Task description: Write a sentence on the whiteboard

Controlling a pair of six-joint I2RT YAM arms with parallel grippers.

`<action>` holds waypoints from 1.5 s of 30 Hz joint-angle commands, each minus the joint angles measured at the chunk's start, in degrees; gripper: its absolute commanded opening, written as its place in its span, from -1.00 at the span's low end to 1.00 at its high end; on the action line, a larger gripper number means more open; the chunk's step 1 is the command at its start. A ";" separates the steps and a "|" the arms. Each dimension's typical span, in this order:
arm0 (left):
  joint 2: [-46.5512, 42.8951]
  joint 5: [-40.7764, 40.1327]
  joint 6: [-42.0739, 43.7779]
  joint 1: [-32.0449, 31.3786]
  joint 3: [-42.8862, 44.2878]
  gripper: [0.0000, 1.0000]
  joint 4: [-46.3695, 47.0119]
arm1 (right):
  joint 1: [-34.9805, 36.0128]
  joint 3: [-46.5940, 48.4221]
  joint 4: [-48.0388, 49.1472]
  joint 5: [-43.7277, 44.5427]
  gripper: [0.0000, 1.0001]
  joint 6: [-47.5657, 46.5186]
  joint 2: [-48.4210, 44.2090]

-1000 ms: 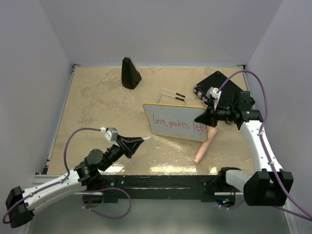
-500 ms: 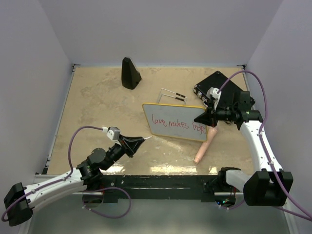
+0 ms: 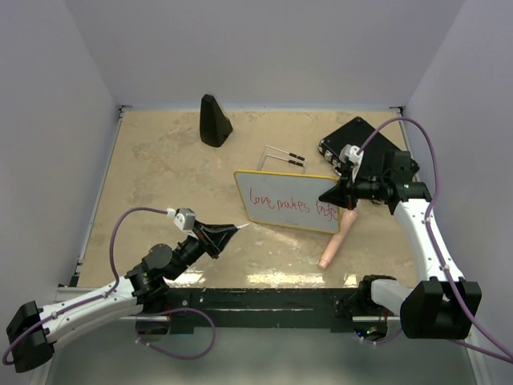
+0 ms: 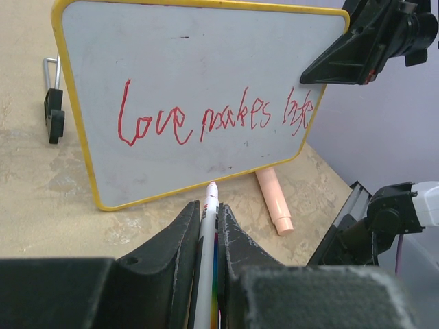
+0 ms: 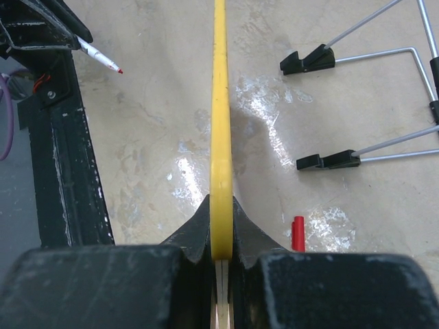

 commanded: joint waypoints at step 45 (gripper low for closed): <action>16.47 -4.73 4.45 0.39 4.88 -1.00 13.89 | -0.09 7.86 1.47 -14.99 -1.00 7.42 6.31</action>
